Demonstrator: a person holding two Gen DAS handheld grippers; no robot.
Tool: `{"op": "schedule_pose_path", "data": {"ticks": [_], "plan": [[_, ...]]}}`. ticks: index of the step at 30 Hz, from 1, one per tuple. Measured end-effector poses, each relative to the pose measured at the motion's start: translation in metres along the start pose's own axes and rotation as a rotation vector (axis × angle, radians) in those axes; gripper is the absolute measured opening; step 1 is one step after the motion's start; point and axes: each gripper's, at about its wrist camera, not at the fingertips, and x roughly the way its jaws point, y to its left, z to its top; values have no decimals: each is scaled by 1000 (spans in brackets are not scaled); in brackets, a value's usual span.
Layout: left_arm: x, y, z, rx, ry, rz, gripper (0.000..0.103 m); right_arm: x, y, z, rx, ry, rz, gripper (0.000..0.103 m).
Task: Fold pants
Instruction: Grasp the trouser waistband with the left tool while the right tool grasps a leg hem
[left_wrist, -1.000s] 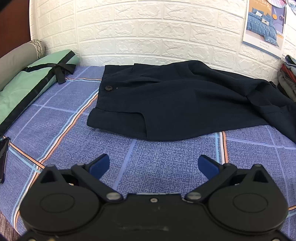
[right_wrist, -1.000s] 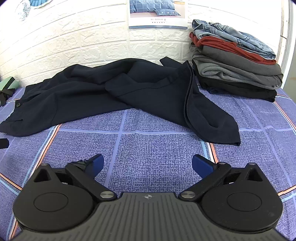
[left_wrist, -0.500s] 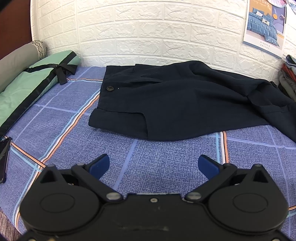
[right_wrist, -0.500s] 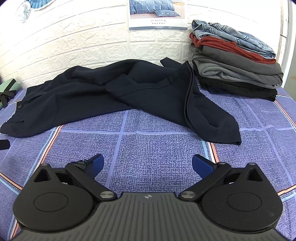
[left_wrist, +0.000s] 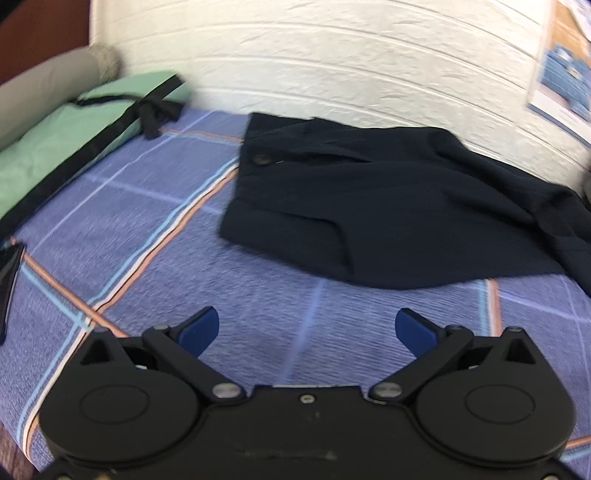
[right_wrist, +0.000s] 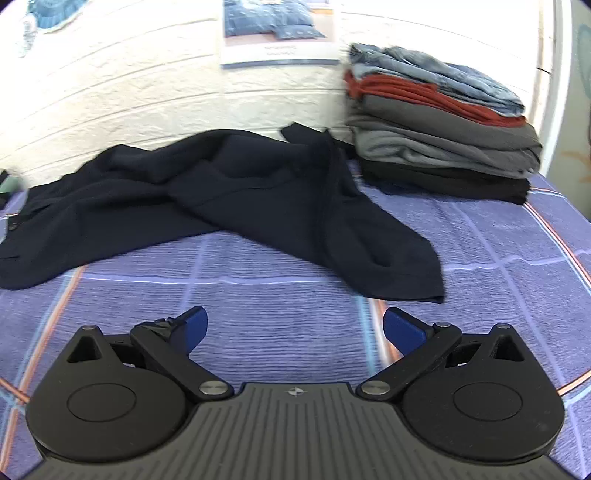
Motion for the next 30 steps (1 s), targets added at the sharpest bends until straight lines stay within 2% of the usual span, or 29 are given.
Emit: {"op": "schedule_pose_path", "data": {"ticks": [5, 9, 11, 13, 16, 20, 21, 22, 23, 24, 25, 26, 27, 29, 30], "plan": [[24, 30, 15, -156, 13, -34, 99, 10, -13, 3, -6, 1, -42, 103], [52, 37, 26, -238, 35, -91, 86, 19, -18, 8, -28, -16, -55, 103], [59, 35, 31, -253, 17, -92, 85, 24, -20, 11, -39, -21, -60, 103], [65, 30, 36, -261, 15, -113, 80, 29, -23, 15, -55, -33, -69, 103], [74, 22, 38, -282, 6, -138, 79, 38, -26, 19, -77, -43, -90, 103], [84, 8, 39, -285, -13, -131, 77, 54, -27, 21, -110, -22, -125, 103], [86, 5, 39, -280, -18, -125, 68, 58, -26, 20, -119, -16, -123, 103], [88, 1, 41, -273, -18, -119, 52, 61, -26, 20, -125, -11, -118, 103], [90, -2, 42, -268, -18, -107, 43, 63, -25, 20, -129, -8, -112, 103], [93, -4, 44, -267, -24, -91, 26, 66, -25, 19, -133, -2, -105, 100], [95, -4, 46, -270, -27, -85, 12, 69, -25, 20, -129, 9, -108, 67], [96, -2, 49, -274, -27, -80, 5, 71, -26, 21, -118, 9, -112, 56], [98, 2, 53, -282, -26, -82, 4, 71, -28, 23, -105, 6, -107, 49], [92, 16, 58, -339, -48, -136, 3, 66, -34, 28, -68, -5, -73, 29], [85, 24, 61, -368, -68, -159, 3, 61, -37, 30, -61, -16, -57, 28]]}}
